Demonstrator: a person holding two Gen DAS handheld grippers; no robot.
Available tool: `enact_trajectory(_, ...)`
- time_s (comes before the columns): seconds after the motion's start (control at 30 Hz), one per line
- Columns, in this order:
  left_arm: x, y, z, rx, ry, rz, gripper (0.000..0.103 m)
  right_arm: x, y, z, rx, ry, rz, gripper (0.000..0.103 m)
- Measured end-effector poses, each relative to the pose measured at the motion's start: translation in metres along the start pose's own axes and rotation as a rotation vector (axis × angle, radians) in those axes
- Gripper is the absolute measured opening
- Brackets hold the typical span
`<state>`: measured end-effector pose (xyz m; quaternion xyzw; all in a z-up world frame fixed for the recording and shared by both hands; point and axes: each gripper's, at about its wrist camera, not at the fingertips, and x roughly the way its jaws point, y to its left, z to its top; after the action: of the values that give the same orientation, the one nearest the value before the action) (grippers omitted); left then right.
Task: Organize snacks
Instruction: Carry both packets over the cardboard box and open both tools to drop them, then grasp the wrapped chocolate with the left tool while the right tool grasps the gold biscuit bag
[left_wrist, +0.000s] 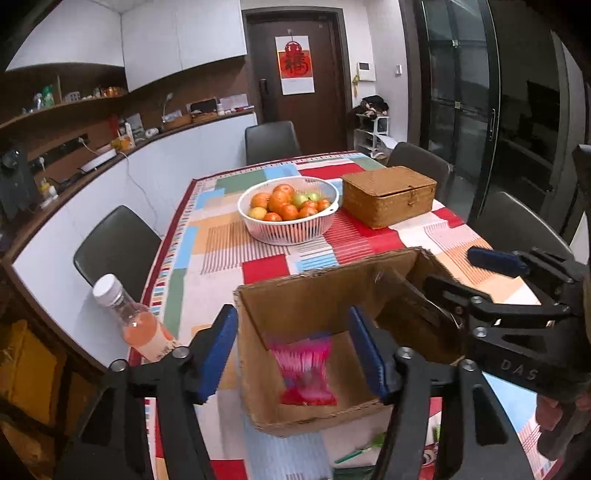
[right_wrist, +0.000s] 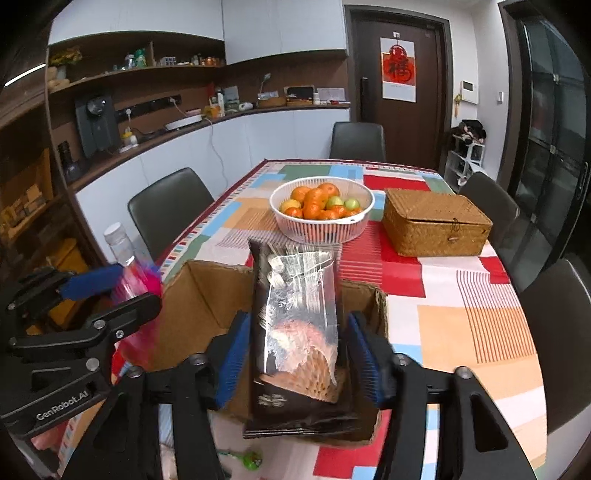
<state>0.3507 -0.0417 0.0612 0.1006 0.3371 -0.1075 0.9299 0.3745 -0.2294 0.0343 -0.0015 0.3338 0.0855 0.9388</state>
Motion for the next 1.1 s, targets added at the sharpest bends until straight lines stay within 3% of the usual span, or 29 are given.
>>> enact_trajectory(0.13,-0.013,0.004,-0.012,0.005,-0.005,-0.003,0.063,-0.013,0.004,-0.008,-0.014,-0.028,-0.021,0.064)
enact_trajectory(0.57,-0.078,0.009,-0.071,-0.006,-0.029,-0.014,0.068,-0.07,0.045,-0.055,-0.077,-0.059,0.032,0.064)
enact_trajectory(0.9,-0.102,0.013,-0.128,-0.002,0.036,0.013,0.07,-0.077,0.072,-0.104,-0.114,0.046,0.081,0.066)
enact_trajectory(1.1,-0.095,0.007,-0.165,-0.005,0.132,-0.001,0.071,-0.07,0.08,-0.139,-0.122,0.157,0.099,0.066)
